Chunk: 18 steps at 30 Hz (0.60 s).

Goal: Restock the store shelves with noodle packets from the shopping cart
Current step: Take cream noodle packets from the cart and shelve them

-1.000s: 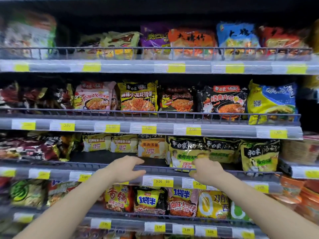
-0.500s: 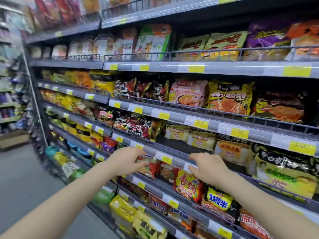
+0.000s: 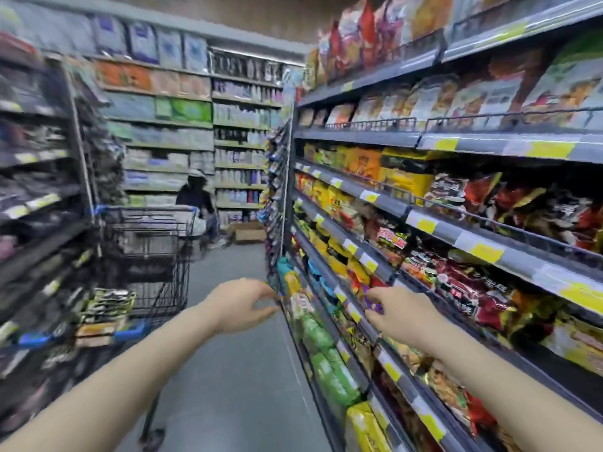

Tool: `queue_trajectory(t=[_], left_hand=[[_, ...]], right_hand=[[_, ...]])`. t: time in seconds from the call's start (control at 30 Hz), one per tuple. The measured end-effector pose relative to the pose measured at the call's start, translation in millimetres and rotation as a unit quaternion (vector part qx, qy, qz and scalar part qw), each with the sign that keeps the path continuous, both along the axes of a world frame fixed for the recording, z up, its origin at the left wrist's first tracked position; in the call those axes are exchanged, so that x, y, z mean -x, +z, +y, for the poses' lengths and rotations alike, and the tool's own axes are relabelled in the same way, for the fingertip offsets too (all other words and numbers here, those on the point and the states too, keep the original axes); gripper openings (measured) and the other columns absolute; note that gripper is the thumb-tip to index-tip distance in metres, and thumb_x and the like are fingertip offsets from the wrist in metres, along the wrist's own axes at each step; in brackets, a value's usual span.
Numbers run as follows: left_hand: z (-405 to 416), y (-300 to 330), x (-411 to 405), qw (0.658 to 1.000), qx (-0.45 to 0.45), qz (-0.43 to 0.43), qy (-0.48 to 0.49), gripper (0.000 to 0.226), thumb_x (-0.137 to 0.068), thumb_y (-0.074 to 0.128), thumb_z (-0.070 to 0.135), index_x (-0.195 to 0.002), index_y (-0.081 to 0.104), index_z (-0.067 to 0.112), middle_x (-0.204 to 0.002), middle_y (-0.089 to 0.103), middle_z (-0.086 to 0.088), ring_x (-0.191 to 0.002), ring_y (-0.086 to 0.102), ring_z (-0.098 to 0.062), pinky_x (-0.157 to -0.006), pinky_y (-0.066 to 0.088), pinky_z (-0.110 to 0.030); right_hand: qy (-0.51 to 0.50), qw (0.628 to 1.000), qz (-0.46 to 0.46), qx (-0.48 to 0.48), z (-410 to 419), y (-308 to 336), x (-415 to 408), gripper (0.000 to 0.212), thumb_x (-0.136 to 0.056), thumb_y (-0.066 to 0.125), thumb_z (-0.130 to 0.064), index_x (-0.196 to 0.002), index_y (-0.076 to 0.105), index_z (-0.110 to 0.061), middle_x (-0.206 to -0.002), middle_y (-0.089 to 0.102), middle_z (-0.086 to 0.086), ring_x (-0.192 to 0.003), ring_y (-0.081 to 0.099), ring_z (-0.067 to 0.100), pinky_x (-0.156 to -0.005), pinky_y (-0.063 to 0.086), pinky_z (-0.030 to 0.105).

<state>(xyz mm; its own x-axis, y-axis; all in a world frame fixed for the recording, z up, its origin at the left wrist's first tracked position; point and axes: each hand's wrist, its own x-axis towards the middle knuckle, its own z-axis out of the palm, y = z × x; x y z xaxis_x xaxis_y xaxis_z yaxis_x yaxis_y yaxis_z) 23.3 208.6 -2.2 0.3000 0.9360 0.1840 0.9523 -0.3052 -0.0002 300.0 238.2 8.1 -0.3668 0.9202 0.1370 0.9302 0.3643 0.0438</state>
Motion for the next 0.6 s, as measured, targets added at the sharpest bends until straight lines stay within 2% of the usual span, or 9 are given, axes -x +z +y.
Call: queue_trajectory(t=[0.07,0.17,0.3,0.43,0.5,0.6], left_hand=[[-1.5,-7.2,39.9,0.999,0.008,-0.008,0.049,0.041,-0.094,0.045,0.043,-0.127,0.055,0.023,-0.128,0.058,0.002,-0.116,0.054,-0.020,-0.090,0.040,-0.028],[-8.7,-14.5,101.5,0.993,0.014,-0.015,0.117,0.041,-0.091,0.047,0.045,-0.123,0.057,0.021,-0.124,0.061,0.002,-0.117,0.055,-0.020,-0.090,0.043,-0.029],[-21.3,-17.6,173.8,0.981,0.017,-0.021,0.192,0.038,-0.093,0.046,0.042,-0.119,0.060,0.019,-0.117,0.064,-0.001,-0.109,0.058,-0.022,-0.086,0.048,-0.031],[-20.5,-29.7,255.8,0.967,0.028,-0.026,0.253,0.040,-0.093,0.042,0.043,-0.120,0.060,0.019,-0.120,0.062,-0.001,-0.113,0.056,-0.021,-0.088,0.047,-0.032],[-16.0,-32.0,299.3,0.962,0.029,-0.015,0.270,0.042,-0.091,0.041,0.047,-0.120,0.059,0.022,-0.123,0.061,0.001,-0.114,0.055,-0.019,-0.088,0.046,-0.031],[-3.5,-25.6,358.6,0.956,0.029,-0.006,0.290,0.040,-0.093,0.045,0.042,-0.125,0.057,0.021,-0.129,0.058,0.003,-0.118,0.052,-0.018,-0.094,0.042,-0.029]], right_hand=[[0.038,0.999,0.002,0.004,21.2,-2.3,41.0,0.040,-0.096,0.043,-0.040,-0.131,0.050,-0.022,-0.130,0.059,-0.002,-0.109,0.061,0.019,-0.084,0.054,0.037],[0.098,0.995,0.011,0.010,46.3,-10.8,108.9,0.034,-0.095,0.043,-0.041,-0.121,0.055,-0.022,-0.124,0.062,0.000,-0.108,0.060,0.023,-0.085,0.051,0.038],[0.175,0.984,0.000,0.019,74.2,-24.0,204.5,0.039,-0.093,0.044,-0.043,-0.127,0.051,-0.024,-0.129,0.059,0.000,-0.119,0.055,0.023,-0.090,0.045,0.035],[0.236,0.971,0.003,0.043,102.3,-31.1,297.1,0.044,-0.093,0.044,-0.042,-0.134,0.047,-0.026,-0.138,0.053,-0.005,-0.126,0.050,0.020,-0.097,0.041,0.033],[0.255,0.966,0.008,0.046,116.3,-29.6,342.0,0.043,-0.093,0.045,-0.041,-0.134,0.047,-0.026,-0.138,0.053,-0.005,-0.127,0.049,0.019,-0.098,0.041,0.032],[0.265,0.962,0.019,0.057,138.8,-26.2,404.9,0.041,-0.093,0.045,-0.040,-0.131,0.050,-0.024,-0.135,0.056,-0.002,-0.125,0.051,0.021,-0.097,0.042,0.033]])
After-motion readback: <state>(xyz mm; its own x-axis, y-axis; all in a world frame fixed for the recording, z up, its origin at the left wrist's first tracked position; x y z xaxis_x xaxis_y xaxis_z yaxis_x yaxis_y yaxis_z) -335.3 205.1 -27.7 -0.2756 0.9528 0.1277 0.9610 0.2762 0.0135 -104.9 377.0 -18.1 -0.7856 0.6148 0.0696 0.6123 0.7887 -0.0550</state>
